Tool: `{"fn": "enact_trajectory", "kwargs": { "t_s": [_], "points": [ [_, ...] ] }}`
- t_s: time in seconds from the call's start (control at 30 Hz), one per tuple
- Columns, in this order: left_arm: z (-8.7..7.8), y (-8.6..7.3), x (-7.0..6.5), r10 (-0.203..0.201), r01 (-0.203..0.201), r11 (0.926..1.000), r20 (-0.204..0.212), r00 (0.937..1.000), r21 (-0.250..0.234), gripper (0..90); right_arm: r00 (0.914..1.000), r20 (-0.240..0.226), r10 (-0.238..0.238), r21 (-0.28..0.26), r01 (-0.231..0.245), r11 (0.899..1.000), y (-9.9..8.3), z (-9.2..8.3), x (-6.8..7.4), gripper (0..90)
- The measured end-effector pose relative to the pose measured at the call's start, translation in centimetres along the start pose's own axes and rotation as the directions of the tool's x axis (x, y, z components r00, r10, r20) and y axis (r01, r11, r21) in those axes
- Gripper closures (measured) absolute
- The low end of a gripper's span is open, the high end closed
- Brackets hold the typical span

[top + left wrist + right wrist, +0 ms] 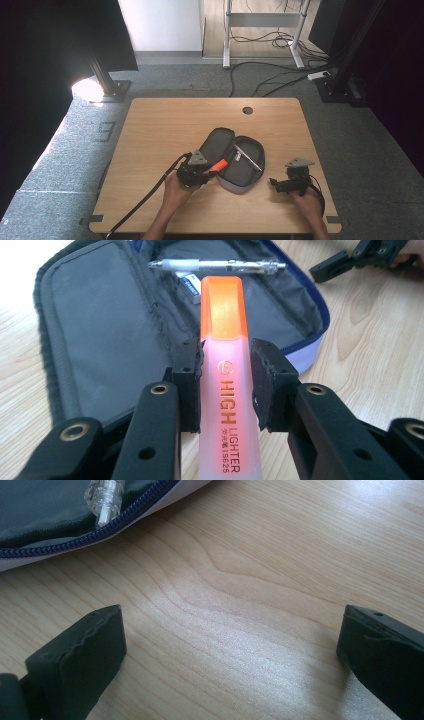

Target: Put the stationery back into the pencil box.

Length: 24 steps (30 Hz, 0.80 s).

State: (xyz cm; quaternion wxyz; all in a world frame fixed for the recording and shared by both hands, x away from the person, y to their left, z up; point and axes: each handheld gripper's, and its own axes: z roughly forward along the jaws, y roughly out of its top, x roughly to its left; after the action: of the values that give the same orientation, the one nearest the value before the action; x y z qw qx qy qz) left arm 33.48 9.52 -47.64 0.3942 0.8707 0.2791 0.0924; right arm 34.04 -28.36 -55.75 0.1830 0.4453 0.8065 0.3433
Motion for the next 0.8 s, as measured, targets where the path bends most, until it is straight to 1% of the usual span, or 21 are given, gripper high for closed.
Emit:
{"fn": "enact_trajectory", "kwargs": {
  "t_s": [0.17,0.23,0.33,0.37,0.4,0.43,0.53,0.57,0.63,0.77,0.8],
  "points": [
    [0.6,0.8,0.2,0.003,-0.003,1.0,0.003,1.0,0.0,66.5,1.0,0.0,0.0,0.0,0.0,1.0,0.0,0.0,0.0,0.0],
    [0.7,1.0,0.4,-0.008,0.008,0.9999,0.016,0.9998,-0.01,66.5,1.0,0.0,0.0,0.0,0.0,1.0,0.0,0.0,0.0,0.0],
    [1.1,1.6,0.6,-0.002,0.002,1.0,0.004,1.0,-0.001,66.5,1.0,0.0,0.0,0.0,0.0,1.0,0.0,0.0,0.0,0.0],
    [1.3,1.9,0.6,0.0,0.0,1.0,0.007,1.0,-0.006,66.5,1.0,0.0,0.0,0.0,0.0,1.0,0.0,0.0,0.0,0.0],
    [1.3,1.9,0.6,0.0,0.0,1.0,0.007,1.0,-0.006,66.6,1.0,0.0,0.0,0.0,0.0,1.0,0.0,0.0,0.0,0.0],
    [1.5,2.1,0.7,-0.006,0.007,0.9999,0.017,0.9998,-0.01,66.6,1.0,0.0,0.0,0.0,0.0,1.0,0.0,0.0,0.0,0.0],
    [1.9,2.7,0.6,0.007,-0.007,1.0,0.0,1.0,0.004,66.5,1.0,0.0,0.0,0.0,0.0,1.0,0.0,0.0,0.0,0.0],
    [2.1,2.9,0.6,0.008,-0.008,1.0,0.001,1.0,0.0,66.5,1.0,0.0,0.0,0.0,0.0,1.0,0.0,0.0,0.0,0.0],
    [2.3,3.1,0.8,-0.004,0.004,1.0,0.014,0.9999,-0.008,66.5,1.0,0.0,0.0,0.0,0.0,1.0,0.0,0.0,0.0,0.0],
    [3.1,3.8,0.8,-0.002,0.002,1.0,0.0,1.0,-0.003,66.5,1.0,0.0,0.0,0.0,0.0,1.0,0.0,0.0,0.0,0.0],
    [3.3,4.0,0.8,-0.008,0.008,0.9999,0.004,1.0,-0.009,66.5,1.0,0.0,0.0,0.0,0.0,1.0,0.0,0.0,0.0,0.0]
  ]
}}
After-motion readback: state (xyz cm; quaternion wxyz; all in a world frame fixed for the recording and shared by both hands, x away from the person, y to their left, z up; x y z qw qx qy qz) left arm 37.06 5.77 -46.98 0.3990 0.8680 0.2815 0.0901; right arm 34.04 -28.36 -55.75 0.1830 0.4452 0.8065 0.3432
